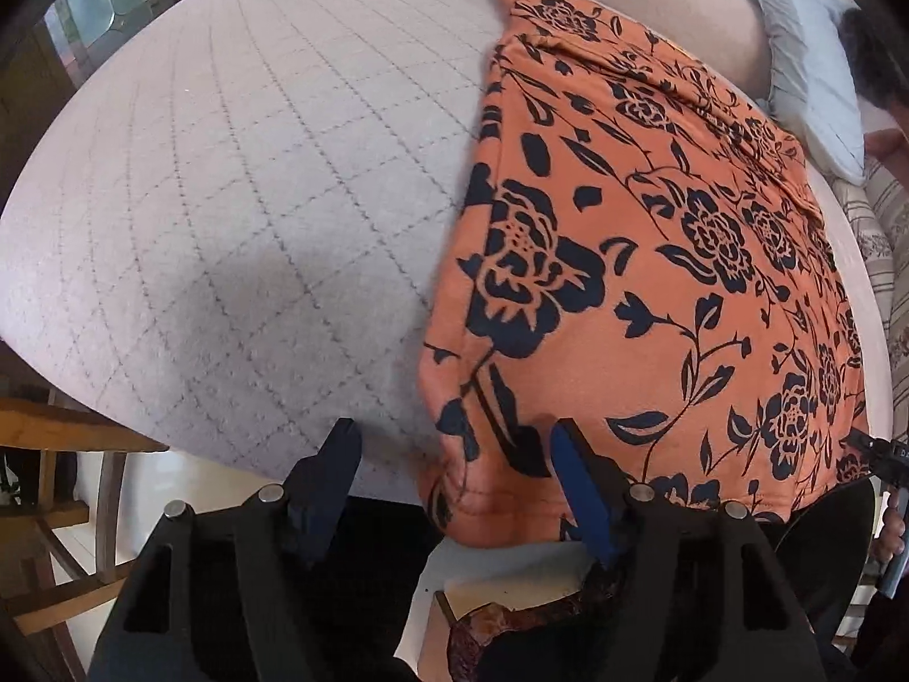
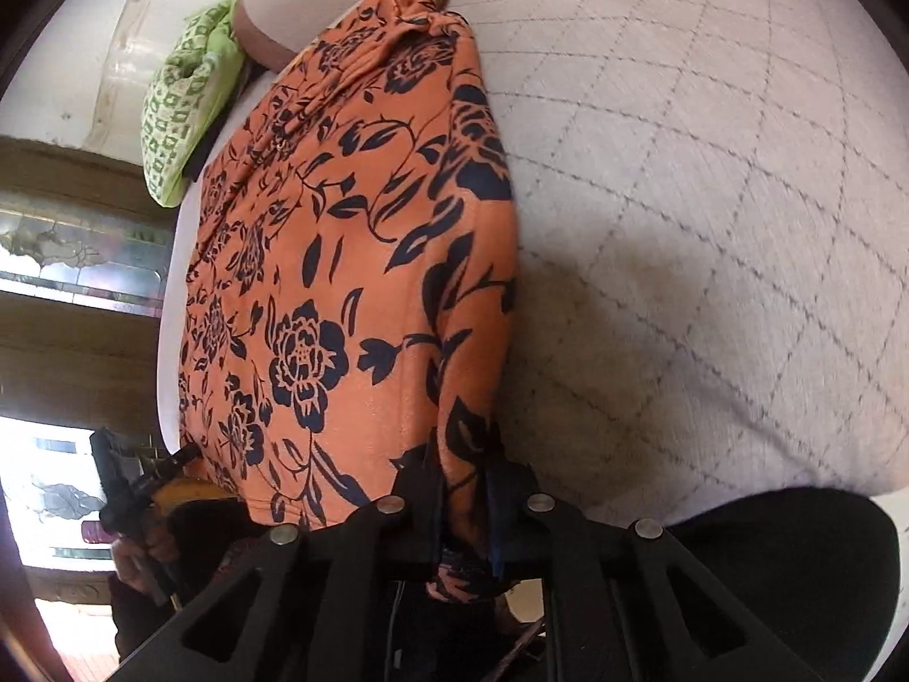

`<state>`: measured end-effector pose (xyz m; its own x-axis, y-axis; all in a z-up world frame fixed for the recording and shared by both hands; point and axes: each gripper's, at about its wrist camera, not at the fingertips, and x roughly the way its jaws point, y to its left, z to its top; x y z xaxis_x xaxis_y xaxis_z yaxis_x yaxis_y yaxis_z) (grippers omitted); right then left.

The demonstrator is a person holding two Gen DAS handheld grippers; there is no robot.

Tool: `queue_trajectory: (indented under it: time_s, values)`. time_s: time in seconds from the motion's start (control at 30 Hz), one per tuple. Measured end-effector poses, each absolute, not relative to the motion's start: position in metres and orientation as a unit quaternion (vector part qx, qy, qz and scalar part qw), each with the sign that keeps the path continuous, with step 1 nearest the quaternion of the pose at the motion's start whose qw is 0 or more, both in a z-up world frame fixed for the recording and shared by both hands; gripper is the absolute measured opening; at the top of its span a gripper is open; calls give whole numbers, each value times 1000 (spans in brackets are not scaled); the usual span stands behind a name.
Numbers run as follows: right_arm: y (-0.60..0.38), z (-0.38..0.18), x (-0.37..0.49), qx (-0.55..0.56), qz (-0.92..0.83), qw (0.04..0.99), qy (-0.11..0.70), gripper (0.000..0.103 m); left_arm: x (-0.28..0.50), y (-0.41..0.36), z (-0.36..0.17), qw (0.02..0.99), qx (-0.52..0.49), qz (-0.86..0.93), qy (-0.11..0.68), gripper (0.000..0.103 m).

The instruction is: Fold small clothes

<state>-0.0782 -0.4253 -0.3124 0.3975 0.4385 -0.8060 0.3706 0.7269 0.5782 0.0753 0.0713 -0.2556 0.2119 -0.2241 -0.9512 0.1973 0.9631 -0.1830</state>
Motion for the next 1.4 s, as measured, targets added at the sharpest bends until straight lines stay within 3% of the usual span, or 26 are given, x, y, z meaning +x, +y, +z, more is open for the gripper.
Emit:
queue_trajectory:
  time_s: [0.03, 0.1, 0.13, 0.5, 0.83, 1.17, 1.4]
  values:
    - [-423, -312, -78, 365, 23, 753, 547, 15, 75, 69, -255, 781, -6, -137, 609, 52]
    - [-416, -309, -77, 341, 31, 766, 544, 16, 74, 62, -251, 785, 2, -153, 601, 10]
    - [-412, -306, -77, 326, 29, 773, 544, 11, 75, 60, -250, 782, -6, -163, 601, 8]
    - [-441, -240, -60, 406, 83, 793, 446, 7, 121, 59, -190, 789, -107, -254, 549, 7]
    - [-511, -195, 48, 441, 42, 816, 371, 7, 275, 31, -135, 812, -171, -256, 496, 7]
    - [-571, -213, 228, 470, -13, 812, 346, 7, 445, -30, -175, 808, -171, -205, 525, 8]
    - [-602, -295, 295, 556, -49, 740, 375, 11, 486, -38, -236, 792, -195, -173, 551, 10]
